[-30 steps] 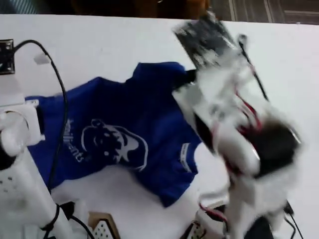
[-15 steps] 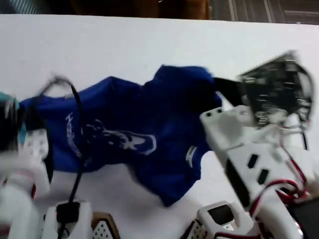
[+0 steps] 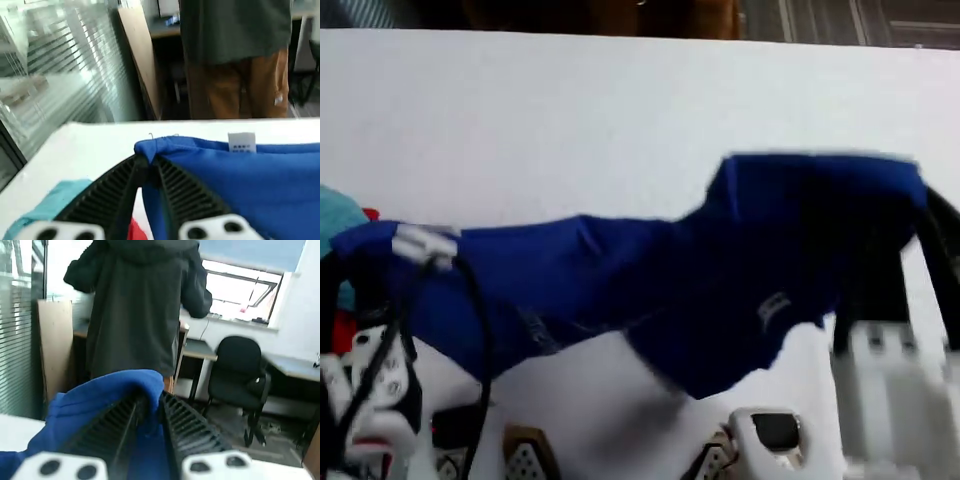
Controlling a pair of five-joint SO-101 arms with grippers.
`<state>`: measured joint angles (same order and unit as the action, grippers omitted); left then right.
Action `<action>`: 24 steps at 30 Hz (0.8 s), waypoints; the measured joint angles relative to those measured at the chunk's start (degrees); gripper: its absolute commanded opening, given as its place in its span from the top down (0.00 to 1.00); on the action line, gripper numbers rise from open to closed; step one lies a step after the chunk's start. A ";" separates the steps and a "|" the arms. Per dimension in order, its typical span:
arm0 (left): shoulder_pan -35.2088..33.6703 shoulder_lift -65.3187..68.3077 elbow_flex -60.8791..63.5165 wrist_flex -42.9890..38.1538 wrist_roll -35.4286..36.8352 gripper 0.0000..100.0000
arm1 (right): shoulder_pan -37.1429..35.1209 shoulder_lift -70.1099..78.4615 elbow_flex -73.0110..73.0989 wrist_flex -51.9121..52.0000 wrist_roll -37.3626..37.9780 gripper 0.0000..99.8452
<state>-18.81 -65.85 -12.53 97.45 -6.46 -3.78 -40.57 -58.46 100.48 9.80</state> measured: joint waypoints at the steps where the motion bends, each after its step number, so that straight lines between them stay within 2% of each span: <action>1: 0.00 -0.79 0.00 -1.05 0.00 0.97 | 0.00 -1.32 0.18 0.00 0.00 0.98; 7: 0.00 -4.75 -0.18 -4.66 -2.90 0.97 | 0.18 -10.90 8.18 0.00 5.71 0.98; 12: 0.00 -5.98 -4.40 -4.22 -4.92 0.97 | 4.57 -18.02 14.33 0.00 8.70 0.98; 17: 0.00 -5.98 -6.77 -4.13 -5.10 0.97 | 5.36 -18.29 16.44 0.00 8.26 0.98; 21: 0.00 -5.36 -3.43 -4.13 -4.84 0.97 | 5.27 -15.38 16.00 0.00 4.57 0.98; 24: 0.00 -2.11 -1.49 -4.13 -1.58 0.97 | 4.92 -10.20 16.62 0.00 2.20 0.98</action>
<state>-18.81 -67.96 -14.02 93.32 -8.04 1.14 -50.77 -41.85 100.48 12.00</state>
